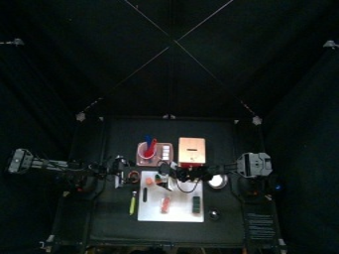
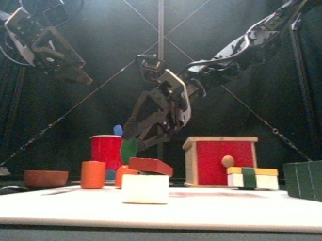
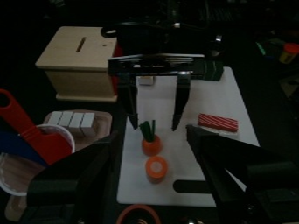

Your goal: Put carrot together

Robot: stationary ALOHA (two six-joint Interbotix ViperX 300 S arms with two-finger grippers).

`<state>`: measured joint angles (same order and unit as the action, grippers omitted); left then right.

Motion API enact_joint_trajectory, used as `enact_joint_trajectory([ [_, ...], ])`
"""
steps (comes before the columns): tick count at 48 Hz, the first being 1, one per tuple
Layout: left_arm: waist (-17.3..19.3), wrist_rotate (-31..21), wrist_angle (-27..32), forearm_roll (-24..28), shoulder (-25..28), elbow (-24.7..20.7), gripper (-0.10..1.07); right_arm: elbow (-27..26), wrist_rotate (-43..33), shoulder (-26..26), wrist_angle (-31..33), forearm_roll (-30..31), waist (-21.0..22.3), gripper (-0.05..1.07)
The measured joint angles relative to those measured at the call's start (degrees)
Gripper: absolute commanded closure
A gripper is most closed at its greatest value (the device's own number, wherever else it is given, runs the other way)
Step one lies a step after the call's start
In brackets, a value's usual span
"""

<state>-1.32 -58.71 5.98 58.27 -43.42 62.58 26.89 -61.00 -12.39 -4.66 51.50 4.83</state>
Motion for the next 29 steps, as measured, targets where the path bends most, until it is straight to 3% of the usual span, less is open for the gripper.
enact_joint_trajectory([
  [12, 0.62, 0.09, 0.00, 0.00, -0.09, 0.70, 0.03, -1.05, 0.00, -1.05, -1.14, 1.85, 1.41, 0.09],
  [29, 1.49, 0.09, 0.44, -0.44, -0.09, 1.32, 0.03, -1.85, 0.00, -2.64, -2.55, 2.02, 1.32, 0.39],
])
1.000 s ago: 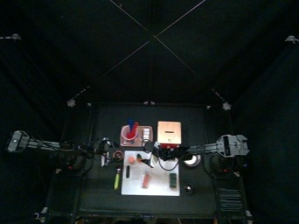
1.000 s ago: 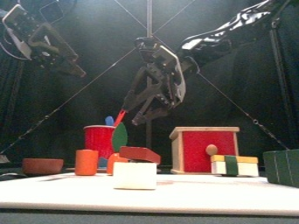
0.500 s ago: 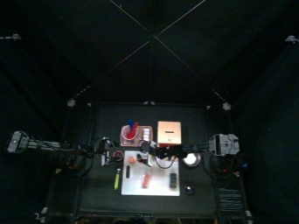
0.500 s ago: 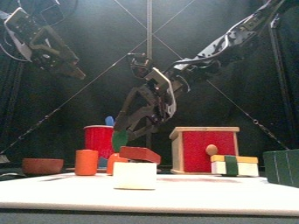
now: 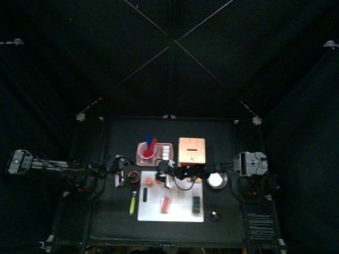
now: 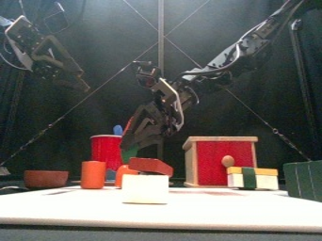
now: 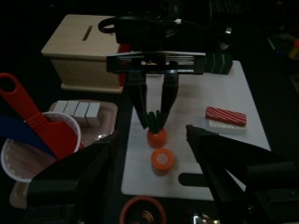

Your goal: Put carrot together

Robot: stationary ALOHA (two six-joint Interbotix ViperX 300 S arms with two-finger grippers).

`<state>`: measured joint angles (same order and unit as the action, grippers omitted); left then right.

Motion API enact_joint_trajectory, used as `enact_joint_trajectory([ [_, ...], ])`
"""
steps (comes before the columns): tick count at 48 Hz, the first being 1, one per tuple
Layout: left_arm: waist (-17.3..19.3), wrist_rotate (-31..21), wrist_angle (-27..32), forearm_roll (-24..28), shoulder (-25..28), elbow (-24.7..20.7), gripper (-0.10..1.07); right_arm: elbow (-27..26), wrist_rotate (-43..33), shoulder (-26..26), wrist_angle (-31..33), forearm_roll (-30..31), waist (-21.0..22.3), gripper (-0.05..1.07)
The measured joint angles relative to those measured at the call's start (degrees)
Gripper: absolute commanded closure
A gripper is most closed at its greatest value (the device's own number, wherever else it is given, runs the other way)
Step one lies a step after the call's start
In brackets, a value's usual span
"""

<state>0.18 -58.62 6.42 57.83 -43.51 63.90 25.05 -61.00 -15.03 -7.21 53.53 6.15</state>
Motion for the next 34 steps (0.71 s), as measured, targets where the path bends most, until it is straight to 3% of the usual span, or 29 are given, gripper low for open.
enact_joint_trajectory([
  [18, 0.00, 0.09, 1.85, -0.09, 0.00, 0.09, 0.03, -0.26, 0.00, -0.79, 0.26, 0.18, -0.09, 0.61],
  [34, 0.00, 0.09, 1.93, -0.18, 0.00, 0.09, 0.03, -2.55, 0.00, 2.11, 3.87, 3.16, -1.49, 0.62],
])
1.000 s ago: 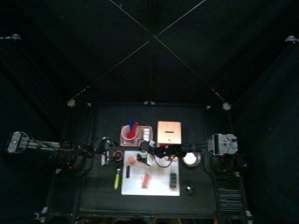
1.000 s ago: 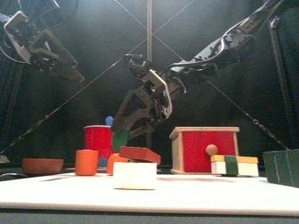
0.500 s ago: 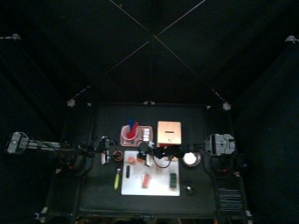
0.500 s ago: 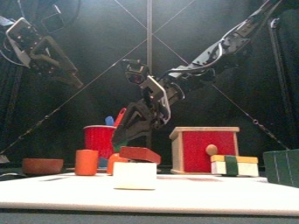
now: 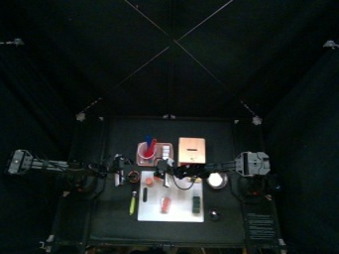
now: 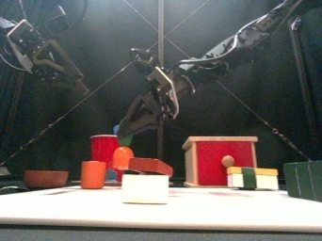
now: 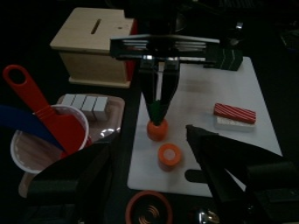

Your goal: Put carrot together

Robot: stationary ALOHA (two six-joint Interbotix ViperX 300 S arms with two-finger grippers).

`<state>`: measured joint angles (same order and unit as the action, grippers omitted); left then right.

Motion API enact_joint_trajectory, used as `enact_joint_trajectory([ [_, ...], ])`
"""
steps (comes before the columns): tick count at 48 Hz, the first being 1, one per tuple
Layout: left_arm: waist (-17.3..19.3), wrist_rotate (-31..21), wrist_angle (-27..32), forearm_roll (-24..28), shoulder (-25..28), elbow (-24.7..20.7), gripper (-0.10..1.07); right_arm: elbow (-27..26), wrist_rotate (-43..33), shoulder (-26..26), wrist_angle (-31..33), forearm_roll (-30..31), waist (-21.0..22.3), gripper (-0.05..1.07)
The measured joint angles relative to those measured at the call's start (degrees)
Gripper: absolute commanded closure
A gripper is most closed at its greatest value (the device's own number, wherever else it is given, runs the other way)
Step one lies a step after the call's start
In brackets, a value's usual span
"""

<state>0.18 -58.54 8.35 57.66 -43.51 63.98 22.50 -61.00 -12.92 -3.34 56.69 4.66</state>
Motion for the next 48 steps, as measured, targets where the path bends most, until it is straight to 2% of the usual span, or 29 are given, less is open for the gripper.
enact_joint_trajectory([
  [16, 0.35, 0.00, 0.00, 0.09, 0.00, 0.09, 0.03, -6.24, -0.18, 0.62, 2.90, 4.66, -3.78, 0.62],
  [33, 0.79, 0.00, 0.00, 0.00, 0.00, 0.79, 0.03, -7.65, -0.26, -1.41, 3.43, 4.57, -5.10, 0.62],
  [48, 0.88, 0.00, 0.00, 0.00, 0.00, 1.41, 0.03, -9.76, -0.26, -3.60, 6.50, 5.01, -4.83, 0.62],
])
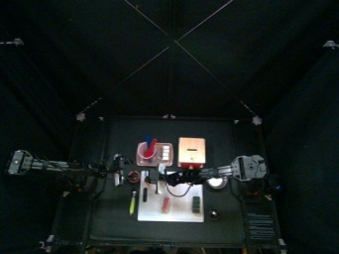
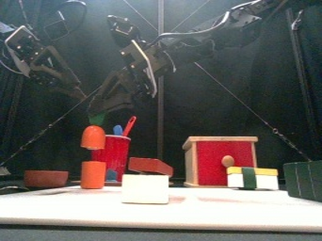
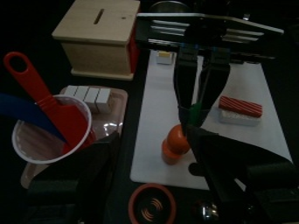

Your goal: Put carrot together

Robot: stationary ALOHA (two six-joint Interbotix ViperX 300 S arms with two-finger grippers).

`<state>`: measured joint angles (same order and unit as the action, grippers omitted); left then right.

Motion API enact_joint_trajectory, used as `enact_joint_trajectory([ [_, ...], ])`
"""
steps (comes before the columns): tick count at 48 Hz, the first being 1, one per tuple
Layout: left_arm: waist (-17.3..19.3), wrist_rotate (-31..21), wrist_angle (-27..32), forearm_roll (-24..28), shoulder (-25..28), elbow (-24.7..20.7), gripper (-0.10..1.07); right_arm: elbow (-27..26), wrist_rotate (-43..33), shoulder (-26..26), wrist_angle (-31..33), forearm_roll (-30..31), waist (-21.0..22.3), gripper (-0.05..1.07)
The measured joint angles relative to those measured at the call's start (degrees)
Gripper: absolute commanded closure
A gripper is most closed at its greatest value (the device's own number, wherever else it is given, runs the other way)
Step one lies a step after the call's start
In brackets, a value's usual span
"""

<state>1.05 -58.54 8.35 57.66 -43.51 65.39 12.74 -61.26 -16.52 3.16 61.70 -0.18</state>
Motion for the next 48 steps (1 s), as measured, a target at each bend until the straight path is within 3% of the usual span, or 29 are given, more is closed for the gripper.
enact_joint_trajectory([
  [48, 0.00, 0.09, 2.99, 0.00, 0.00, 0.70, 0.03, -0.97, 0.00, -1.93, 4.22, -0.88, -0.62, 0.62],
])
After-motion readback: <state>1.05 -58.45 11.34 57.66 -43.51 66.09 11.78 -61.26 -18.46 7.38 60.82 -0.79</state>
